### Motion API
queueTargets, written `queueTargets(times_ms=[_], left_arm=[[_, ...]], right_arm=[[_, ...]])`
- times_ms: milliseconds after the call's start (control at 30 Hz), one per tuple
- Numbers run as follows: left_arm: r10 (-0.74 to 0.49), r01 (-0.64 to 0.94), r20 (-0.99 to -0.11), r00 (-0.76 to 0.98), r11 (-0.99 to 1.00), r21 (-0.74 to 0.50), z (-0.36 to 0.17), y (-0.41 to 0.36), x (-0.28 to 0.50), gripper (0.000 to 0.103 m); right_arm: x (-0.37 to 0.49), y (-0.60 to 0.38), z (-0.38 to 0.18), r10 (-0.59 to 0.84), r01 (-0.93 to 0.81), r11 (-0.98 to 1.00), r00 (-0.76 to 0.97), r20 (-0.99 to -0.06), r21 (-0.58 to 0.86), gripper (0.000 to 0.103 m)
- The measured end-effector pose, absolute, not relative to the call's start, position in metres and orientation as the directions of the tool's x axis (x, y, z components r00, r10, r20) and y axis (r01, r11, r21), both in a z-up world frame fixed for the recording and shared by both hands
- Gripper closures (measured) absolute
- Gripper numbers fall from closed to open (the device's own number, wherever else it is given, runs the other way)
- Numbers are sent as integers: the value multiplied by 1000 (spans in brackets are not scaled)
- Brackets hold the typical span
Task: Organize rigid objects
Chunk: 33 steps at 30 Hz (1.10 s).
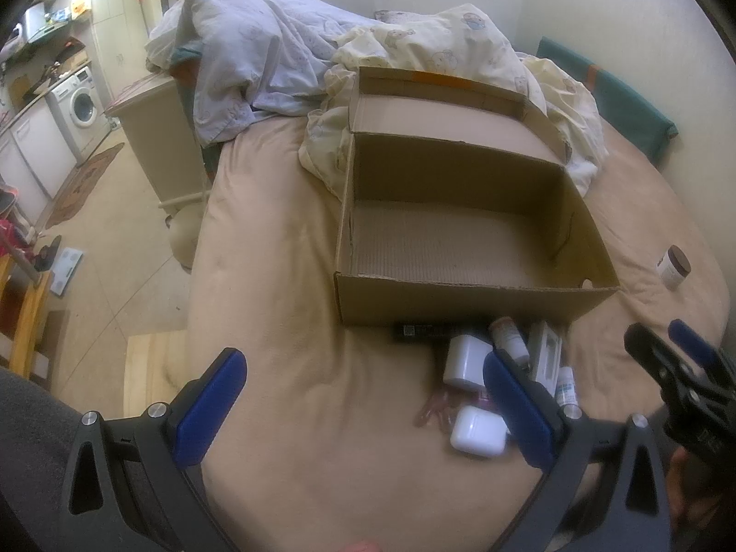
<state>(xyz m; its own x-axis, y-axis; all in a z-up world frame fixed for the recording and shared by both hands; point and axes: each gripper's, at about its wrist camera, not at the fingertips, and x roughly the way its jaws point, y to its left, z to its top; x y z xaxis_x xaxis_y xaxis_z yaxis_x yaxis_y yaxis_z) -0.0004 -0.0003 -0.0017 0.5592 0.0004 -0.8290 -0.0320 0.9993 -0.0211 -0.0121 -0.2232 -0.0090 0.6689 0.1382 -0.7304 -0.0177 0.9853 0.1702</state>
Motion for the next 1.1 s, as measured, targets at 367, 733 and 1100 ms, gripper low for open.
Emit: queueTargets(times_ms=[367,733,1100], left_arm=[[2,-35,-830,557,999,-21,-1,0,-1,0],[1,-36,-835,551,999,-23,-3,0,-2,0],[-2,-36,-838,545,999,-25,-5,1,-1,0]], right_arm=[[-12,-224,-9,136,-18,986,669,-730,168,0],[-11,-224,-9,136,-19,986,669,-730,166,0],[-11,-224,-9,135,-18,986,670,-730,165,0]])
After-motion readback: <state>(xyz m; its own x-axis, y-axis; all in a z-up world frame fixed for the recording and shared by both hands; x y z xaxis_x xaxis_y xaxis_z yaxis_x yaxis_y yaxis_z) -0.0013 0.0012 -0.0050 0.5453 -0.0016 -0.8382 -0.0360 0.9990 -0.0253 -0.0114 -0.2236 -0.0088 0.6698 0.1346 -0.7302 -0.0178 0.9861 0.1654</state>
